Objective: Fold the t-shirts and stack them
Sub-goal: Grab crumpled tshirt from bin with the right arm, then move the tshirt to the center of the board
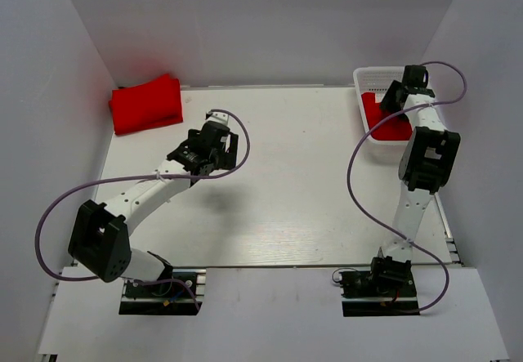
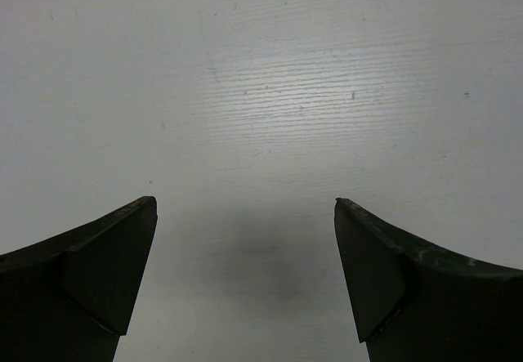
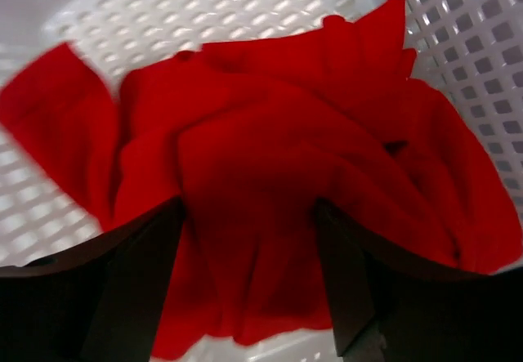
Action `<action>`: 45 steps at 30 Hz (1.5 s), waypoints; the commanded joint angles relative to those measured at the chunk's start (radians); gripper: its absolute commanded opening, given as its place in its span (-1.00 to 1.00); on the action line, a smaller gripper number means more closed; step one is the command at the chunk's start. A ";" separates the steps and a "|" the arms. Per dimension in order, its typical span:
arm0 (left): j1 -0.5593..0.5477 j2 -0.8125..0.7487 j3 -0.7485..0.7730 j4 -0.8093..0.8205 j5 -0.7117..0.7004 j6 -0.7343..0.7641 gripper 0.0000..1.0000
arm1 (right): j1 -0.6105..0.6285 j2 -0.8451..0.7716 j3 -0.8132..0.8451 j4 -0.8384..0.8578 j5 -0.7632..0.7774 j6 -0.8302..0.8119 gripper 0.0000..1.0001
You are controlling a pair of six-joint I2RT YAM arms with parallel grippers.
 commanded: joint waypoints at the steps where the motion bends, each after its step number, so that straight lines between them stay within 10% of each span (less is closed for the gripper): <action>1: 0.003 0.017 0.042 0.003 -0.022 -0.023 1.00 | -0.017 0.083 0.099 -0.047 0.011 -0.060 0.38; 5: 0.003 0.029 0.053 0.003 -0.013 -0.023 1.00 | -0.036 0.177 0.171 -0.033 -0.007 -0.073 0.09; 11: 0.003 0.017 0.053 0.026 -0.013 -0.032 1.00 | -0.037 0.083 0.061 0.091 -0.109 -0.088 -1.00; 23: 0.003 -0.103 0.003 0.055 -0.013 -0.032 1.00 | -0.037 -0.245 0.097 0.211 -0.033 -0.119 -1.00; 45: 0.003 -0.362 -0.158 -0.012 -0.135 -0.192 1.00 | 0.071 -0.398 0.324 0.478 -0.898 0.200 -1.00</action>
